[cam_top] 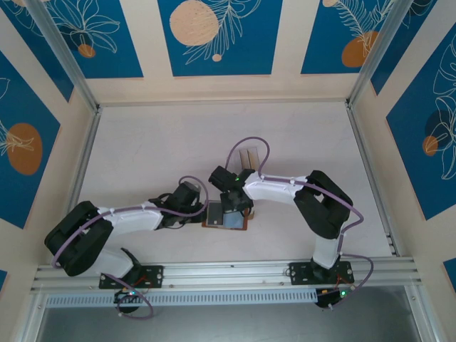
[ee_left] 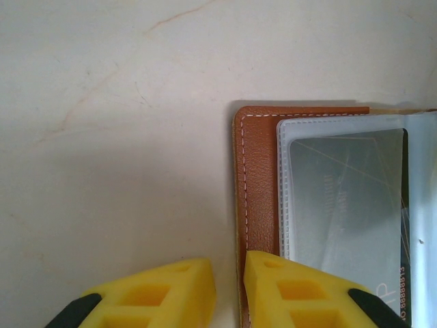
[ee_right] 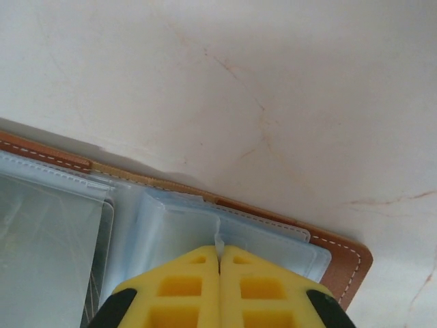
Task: Put the credit cards into the card holder
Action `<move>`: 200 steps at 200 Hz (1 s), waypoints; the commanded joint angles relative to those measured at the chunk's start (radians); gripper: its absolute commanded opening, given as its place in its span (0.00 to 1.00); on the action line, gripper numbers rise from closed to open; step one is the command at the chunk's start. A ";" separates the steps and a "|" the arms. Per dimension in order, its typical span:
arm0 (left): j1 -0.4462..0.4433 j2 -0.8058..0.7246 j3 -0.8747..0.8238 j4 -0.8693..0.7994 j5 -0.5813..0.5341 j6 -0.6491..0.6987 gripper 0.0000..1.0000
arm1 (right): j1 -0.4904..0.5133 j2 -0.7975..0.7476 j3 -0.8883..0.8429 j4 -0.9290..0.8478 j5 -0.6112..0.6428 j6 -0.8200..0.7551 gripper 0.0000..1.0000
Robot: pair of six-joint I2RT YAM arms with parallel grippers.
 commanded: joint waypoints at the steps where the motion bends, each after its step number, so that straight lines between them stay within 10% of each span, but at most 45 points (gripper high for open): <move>1: -0.004 0.111 -0.057 -0.052 0.001 0.019 0.24 | 0.008 0.001 -0.005 -0.051 0.017 -0.007 0.02; 84: -0.033 0.137 -0.048 -0.013 0.014 0.010 0.23 | 0.009 -0.021 0.120 -0.063 -0.142 -0.015 0.00; 200: -0.044 0.080 -0.064 -0.038 -0.004 -0.026 0.24 | -0.025 0.039 0.108 0.154 -0.438 0.079 0.37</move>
